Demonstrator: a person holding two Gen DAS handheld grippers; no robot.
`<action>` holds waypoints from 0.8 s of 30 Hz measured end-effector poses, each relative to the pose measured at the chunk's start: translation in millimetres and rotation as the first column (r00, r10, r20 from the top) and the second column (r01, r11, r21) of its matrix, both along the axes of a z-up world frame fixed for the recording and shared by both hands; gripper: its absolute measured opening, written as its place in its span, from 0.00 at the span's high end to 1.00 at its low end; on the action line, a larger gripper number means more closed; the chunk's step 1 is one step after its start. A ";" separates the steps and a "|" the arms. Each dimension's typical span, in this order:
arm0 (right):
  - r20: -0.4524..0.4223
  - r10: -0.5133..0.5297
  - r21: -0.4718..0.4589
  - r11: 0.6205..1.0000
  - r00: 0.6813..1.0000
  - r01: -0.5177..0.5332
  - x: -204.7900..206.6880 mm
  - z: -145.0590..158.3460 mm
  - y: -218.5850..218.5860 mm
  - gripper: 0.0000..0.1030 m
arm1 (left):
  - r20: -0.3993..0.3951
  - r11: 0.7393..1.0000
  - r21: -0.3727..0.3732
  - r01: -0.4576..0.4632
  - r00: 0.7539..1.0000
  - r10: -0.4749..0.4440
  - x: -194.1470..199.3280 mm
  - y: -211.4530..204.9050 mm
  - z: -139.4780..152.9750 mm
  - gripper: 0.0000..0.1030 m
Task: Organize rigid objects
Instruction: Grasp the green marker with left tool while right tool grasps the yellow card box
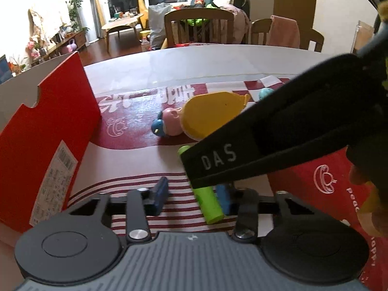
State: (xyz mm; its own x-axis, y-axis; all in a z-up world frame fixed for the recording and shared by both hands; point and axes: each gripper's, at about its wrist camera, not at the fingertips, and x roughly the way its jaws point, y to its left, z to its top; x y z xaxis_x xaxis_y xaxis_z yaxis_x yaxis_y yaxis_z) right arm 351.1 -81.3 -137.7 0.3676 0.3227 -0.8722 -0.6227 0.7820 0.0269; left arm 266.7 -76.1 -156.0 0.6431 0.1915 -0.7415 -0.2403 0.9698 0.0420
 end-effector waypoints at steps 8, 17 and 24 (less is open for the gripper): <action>-0.058 -0.068 0.062 0.996 0.996 0.071 4.7 9.6 -20.4 0.29 | 0.002 1.000 -0.019 0.007 1.000 -0.007 0.2 7.0 0.1 0.84; -0.067 -0.091 0.100 0.990 0.994 0.097 -6.4 31.6 -44.3 0.29 | 0.012 0.999 -0.052 0.000 1.000 0.001 -8.3 22.7 7.4 0.84; -0.054 -0.077 0.116 0.990 0.996 0.083 -26.6 52.2 -55.5 0.29 | 0.035 0.996 -0.093 0.019 0.999 -0.016 -20.4 32.7 24.9 0.84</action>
State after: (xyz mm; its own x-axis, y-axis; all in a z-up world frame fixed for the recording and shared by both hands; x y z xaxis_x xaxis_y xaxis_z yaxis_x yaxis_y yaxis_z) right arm 324.5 -136.8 -85.4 0.3535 0.3957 -0.8476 -0.5541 0.8186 0.1511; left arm 246.3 -43.4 -131.1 0.6707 0.1113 -0.7333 -0.2229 0.9732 -0.0563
